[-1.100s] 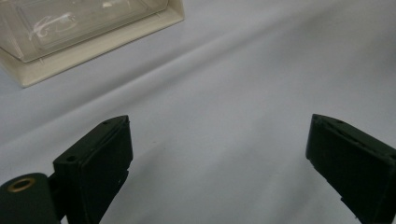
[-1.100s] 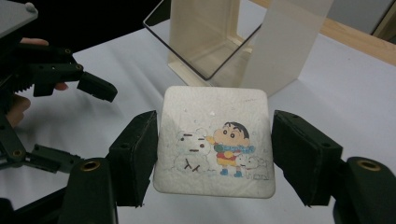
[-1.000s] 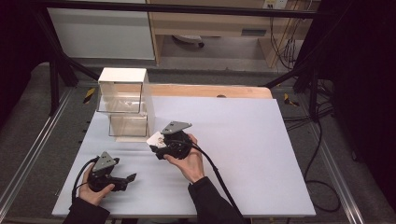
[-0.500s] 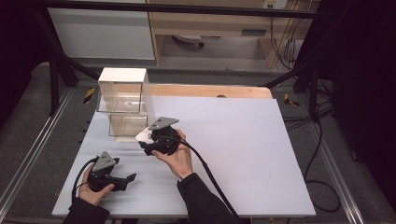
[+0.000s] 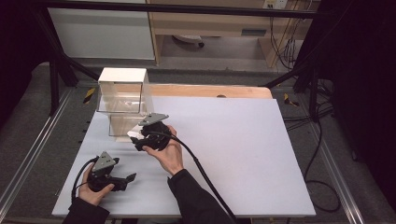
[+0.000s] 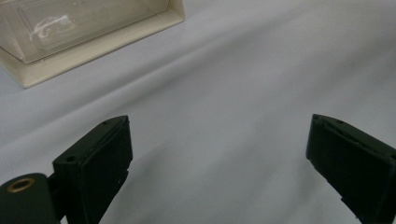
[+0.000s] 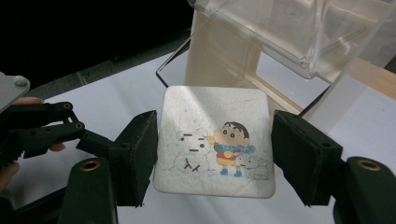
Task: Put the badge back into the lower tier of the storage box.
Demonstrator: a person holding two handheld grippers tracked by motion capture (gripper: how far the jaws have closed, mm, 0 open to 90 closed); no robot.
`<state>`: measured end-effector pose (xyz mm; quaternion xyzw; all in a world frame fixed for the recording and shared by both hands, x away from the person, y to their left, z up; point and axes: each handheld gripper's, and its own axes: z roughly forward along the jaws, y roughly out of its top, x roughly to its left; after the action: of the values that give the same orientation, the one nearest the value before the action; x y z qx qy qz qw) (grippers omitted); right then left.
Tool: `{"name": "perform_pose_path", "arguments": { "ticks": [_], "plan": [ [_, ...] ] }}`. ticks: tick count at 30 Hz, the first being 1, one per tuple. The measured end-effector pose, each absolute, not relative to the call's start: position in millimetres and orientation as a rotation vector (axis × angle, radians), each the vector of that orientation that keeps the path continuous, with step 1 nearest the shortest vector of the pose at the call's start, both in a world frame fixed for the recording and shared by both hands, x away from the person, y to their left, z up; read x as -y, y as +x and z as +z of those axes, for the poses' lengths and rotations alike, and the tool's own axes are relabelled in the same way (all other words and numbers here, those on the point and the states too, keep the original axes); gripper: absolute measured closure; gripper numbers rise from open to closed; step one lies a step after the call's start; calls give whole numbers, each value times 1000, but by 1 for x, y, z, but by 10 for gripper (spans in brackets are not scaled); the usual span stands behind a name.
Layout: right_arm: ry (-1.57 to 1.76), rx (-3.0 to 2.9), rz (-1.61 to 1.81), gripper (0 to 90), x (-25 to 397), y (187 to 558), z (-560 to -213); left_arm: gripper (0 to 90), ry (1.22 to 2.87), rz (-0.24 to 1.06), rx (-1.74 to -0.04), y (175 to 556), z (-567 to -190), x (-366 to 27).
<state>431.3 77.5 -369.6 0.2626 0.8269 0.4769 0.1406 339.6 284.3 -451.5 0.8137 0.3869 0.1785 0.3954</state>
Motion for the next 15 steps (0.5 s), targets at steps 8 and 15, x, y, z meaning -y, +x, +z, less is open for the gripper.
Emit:
{"name": "perform_pose_path", "arguments": {
  "ticks": [8, 15],
  "plan": [
    [766, -2375, 1379, 331, -88, 441, -373, 65, 2060, 456, -981, 340, -451, -285],
    [779, -2360, 1390, 331, -94, 449, -378, 65, 2059, 456, -979, 340, -451, -285]
  ]
}}
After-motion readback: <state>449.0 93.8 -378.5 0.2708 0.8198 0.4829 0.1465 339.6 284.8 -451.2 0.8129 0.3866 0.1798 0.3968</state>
